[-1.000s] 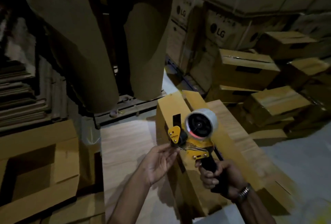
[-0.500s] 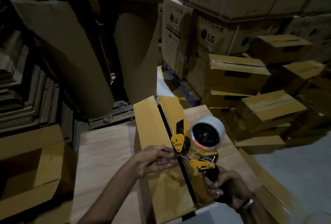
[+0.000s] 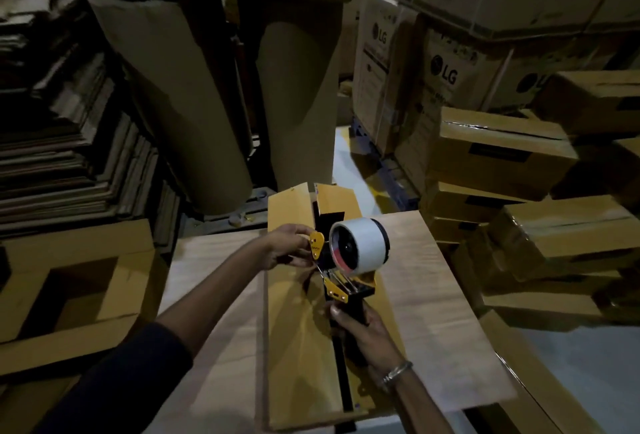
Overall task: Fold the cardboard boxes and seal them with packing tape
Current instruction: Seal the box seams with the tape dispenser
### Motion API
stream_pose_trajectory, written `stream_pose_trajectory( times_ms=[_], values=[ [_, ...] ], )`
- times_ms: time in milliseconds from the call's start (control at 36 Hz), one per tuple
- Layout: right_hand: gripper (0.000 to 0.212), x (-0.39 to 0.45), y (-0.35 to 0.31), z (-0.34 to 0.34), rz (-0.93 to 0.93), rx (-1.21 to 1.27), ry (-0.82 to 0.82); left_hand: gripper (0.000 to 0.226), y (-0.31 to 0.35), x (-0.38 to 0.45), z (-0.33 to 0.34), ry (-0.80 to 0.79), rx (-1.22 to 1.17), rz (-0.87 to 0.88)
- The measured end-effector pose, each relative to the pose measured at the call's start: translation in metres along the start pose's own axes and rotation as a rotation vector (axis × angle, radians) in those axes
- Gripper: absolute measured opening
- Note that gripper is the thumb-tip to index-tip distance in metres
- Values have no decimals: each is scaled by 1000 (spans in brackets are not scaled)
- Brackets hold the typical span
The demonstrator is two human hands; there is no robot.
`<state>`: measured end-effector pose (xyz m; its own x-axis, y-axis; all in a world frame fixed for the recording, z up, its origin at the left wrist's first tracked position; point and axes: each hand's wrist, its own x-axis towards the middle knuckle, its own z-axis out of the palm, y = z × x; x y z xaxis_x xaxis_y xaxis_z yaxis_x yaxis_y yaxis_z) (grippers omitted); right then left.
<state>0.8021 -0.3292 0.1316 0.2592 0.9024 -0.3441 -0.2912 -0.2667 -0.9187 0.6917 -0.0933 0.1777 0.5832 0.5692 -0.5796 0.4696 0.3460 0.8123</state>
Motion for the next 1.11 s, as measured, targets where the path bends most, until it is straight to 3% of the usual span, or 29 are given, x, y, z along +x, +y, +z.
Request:
stream_pose_trajectory(
  times_ms=[194,417,611,917,1111],
  values=[
    [13,43,7,8,-13,-5,95,48,41,32,-42,-180,305,-19],
    [27,89,30,17,4,-115,198,55,61,87,-63,-269,562,51],
    [22,140,8,32,23,-107,281,75,81,128,-88,-176,511,109],
    [16,221,-29,45,25,-188,325,72,103,185,-127,-63,396,157],
    [16,259,-39,46,66,-131,384,52,84,238,-137,21,259,203]
  ],
)
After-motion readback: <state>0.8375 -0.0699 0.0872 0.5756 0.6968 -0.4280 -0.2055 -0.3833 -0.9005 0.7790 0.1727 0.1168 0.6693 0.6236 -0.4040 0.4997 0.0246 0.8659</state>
